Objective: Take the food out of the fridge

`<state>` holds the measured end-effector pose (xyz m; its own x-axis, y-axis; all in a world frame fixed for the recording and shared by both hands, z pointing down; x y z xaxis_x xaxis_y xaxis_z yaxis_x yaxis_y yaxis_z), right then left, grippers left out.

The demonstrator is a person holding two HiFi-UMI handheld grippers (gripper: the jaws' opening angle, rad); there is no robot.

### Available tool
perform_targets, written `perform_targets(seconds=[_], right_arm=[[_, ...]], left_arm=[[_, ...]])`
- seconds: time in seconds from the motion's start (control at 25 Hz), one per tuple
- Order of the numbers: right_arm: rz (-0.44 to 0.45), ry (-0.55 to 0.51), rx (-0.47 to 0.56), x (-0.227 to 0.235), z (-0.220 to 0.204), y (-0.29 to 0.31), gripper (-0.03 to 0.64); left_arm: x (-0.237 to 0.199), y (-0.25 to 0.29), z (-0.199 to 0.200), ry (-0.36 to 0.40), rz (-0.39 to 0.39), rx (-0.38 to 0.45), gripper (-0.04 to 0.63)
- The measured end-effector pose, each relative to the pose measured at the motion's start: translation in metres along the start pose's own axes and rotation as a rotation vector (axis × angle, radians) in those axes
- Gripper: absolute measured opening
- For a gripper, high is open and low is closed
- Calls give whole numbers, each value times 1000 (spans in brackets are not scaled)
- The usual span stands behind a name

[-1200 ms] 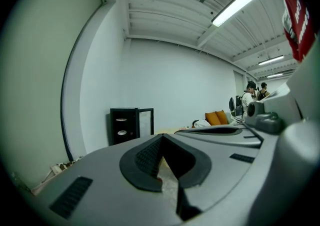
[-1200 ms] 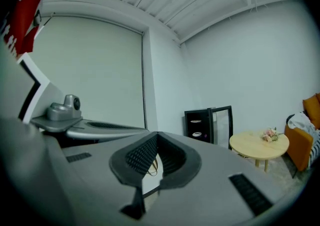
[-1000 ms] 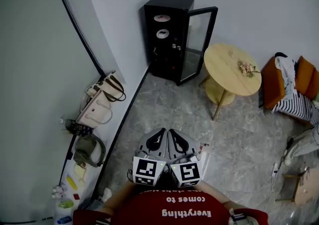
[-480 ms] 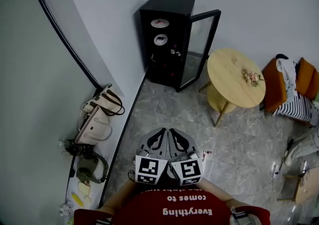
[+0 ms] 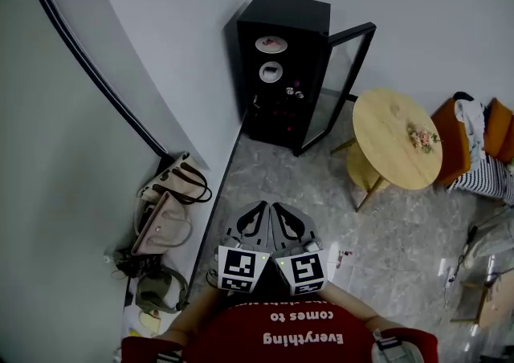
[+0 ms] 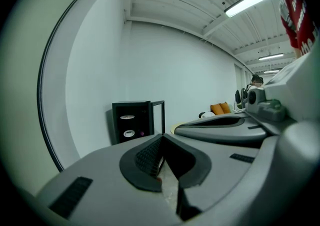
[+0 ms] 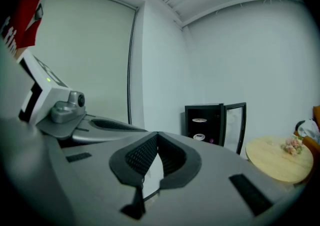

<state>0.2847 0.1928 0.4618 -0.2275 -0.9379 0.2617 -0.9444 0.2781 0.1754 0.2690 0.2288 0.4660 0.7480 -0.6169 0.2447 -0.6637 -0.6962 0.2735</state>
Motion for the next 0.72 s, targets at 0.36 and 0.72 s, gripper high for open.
perform_targets(seconds=[0.36, 0.72], right_arm=[[-20, -15, -49, 18, 1, 55, 11], [92, -53, -40, 43, 26, 160, 11]], left_arm=[[-37, 41, -14, -43, -22, 14, 6], [-115, 108, -16, -28, 83, -16, 6]])
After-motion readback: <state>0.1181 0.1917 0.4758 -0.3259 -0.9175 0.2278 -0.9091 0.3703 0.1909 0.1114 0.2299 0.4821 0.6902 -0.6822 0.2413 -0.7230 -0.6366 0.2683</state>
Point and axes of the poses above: the fingertips, and each gripper's own axes: y forward along the fingers, x to its right, z out of its top, the point moved 2 cm from there along -y, backward along the fingers, and after that the axes turned 15 degrees about y, right-handed, at the moved point
